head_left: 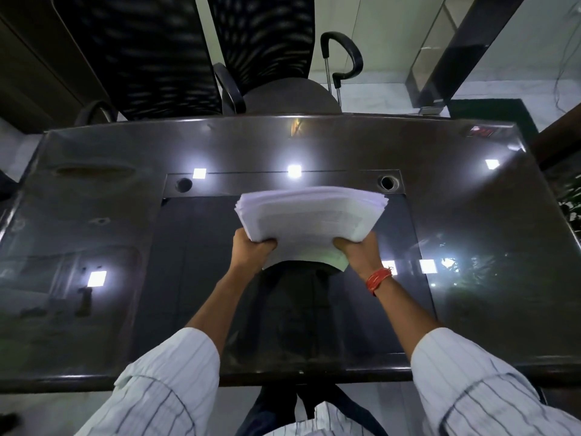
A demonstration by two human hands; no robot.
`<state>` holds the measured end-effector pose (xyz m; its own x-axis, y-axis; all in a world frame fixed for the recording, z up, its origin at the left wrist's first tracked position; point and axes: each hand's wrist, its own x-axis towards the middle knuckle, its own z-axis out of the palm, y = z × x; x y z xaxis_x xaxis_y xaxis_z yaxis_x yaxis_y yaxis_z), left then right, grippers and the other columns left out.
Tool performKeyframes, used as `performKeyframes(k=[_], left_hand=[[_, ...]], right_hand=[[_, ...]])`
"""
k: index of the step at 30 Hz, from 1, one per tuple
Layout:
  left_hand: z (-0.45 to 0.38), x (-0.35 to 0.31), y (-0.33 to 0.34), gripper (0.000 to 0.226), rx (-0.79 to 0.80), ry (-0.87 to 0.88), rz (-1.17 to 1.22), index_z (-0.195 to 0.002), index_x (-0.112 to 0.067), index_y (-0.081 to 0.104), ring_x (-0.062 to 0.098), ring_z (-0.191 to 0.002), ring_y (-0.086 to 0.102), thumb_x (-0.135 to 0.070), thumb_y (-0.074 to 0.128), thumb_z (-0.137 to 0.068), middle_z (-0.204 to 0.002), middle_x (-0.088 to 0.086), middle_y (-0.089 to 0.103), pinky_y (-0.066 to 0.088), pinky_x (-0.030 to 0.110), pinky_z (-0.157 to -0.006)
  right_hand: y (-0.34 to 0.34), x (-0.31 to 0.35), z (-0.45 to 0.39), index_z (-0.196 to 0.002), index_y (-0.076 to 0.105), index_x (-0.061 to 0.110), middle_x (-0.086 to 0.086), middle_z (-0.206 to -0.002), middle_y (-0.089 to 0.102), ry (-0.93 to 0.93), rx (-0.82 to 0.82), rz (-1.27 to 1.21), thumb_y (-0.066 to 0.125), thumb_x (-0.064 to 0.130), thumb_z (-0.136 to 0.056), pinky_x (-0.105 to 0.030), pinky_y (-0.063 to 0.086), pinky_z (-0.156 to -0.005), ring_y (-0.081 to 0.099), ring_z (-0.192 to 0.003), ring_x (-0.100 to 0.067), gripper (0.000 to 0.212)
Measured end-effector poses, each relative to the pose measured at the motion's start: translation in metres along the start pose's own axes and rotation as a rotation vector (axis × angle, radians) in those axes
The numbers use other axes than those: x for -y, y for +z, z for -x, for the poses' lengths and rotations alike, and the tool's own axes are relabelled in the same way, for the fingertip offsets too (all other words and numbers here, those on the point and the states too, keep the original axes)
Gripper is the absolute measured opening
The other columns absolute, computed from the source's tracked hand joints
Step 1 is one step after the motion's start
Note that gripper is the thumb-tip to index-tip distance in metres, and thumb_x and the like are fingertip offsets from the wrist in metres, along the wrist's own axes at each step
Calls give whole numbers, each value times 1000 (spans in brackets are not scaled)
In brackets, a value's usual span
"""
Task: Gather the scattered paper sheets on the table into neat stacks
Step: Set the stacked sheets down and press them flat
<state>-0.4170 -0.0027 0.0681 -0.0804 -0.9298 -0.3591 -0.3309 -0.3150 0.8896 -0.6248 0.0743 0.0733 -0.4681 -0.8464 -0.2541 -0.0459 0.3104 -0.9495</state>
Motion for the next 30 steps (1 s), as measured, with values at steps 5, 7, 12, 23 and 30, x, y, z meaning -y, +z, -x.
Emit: performKeyframes(k=[5,7,12,23,30], left_hand=[[-2,1,-7,22,-36,36,-5,-75,20,54,22,-65,54,7,71,-68,-69,13,55,47,36,-58],[-1,9,-7,25,-21,25,-13,-75,19,55,21,-64,55,2,70,-65,-68,12,55,47,36,-57],[-4,20,-2,34,16,-43,-21,-72,17,52,20,-63,53,-12,67,-63,-66,10,53,44,36,-57],[-39,14,1,19,80,-303,23,-91,-1,66,22,-83,71,-1,65,-73,-94,7,74,62,38,-73],[-53,36,26,5,88,-424,34,-83,-9,60,24,-83,72,-7,64,-80,-96,8,74,61,37,-67]], right_hand=[[-1,7,1,-83,63,11,-4,-76,61,-68,9,-4,63,-22,-74,-16,50,-56,62,-65,3,35],[-1,2,1,-82,62,20,1,-75,62,-56,32,11,63,-23,-73,-18,50,-58,63,-66,2,43],[5,-4,-7,-80,63,15,-3,-77,62,10,32,23,62,-19,-74,-22,51,-60,62,-66,1,35],[20,-14,-37,-103,57,4,-3,-89,65,213,-68,105,65,3,-83,-17,47,-54,61,-71,-9,21],[24,-49,-61,-103,53,5,0,-87,60,310,-93,243,61,11,-89,-13,40,-47,55,-68,-6,17]])
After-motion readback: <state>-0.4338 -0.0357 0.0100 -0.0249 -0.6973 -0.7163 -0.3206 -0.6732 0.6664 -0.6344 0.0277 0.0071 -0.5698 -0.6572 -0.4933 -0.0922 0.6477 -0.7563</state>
